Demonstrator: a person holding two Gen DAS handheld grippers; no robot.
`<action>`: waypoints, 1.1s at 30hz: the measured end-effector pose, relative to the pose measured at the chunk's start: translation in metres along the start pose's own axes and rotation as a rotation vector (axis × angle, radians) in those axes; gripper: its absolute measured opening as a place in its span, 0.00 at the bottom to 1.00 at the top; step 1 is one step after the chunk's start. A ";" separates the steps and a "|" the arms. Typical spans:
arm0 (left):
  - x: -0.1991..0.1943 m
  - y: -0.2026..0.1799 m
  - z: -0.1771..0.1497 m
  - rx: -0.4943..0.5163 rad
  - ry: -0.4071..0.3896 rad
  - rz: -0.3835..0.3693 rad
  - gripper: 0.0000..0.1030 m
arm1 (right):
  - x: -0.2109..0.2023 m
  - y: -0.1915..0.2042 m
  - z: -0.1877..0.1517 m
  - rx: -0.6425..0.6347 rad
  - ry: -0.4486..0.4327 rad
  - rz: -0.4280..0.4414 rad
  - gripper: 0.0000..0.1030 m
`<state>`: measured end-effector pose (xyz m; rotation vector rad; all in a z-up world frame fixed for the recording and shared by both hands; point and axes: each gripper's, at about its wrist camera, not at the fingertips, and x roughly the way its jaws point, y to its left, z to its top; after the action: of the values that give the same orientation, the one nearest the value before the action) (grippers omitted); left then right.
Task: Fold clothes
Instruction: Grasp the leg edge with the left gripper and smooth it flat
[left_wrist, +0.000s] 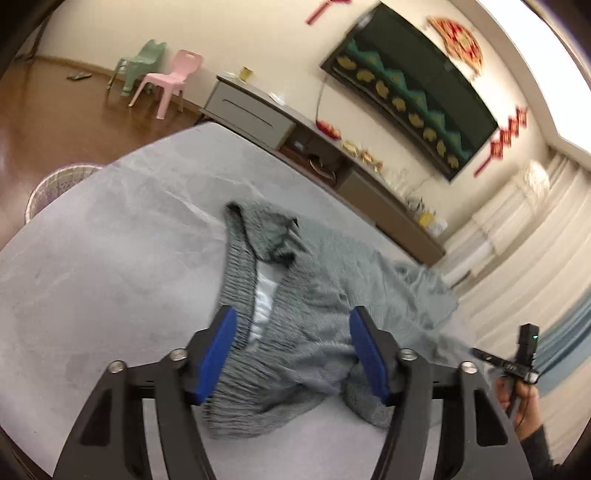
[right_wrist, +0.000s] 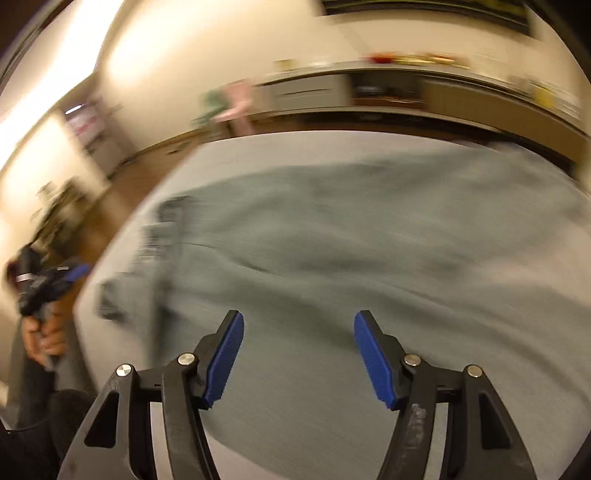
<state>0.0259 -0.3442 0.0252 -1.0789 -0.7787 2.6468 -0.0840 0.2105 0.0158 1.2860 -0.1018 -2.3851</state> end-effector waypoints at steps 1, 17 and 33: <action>0.009 -0.006 -0.002 0.023 0.034 0.009 0.64 | -0.013 -0.030 -0.011 0.044 -0.002 -0.051 0.63; 0.061 -0.037 -0.025 0.219 0.183 0.269 0.06 | -0.123 -0.327 -0.130 0.530 0.036 -0.611 0.63; -0.019 -0.061 0.097 0.085 0.123 0.150 0.02 | -0.238 -0.288 -0.003 0.236 -0.218 -0.635 0.02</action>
<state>-0.0296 -0.3380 0.1268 -1.3098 -0.5770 2.6746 -0.0633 0.5668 0.1245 1.2938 -0.0426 -3.1350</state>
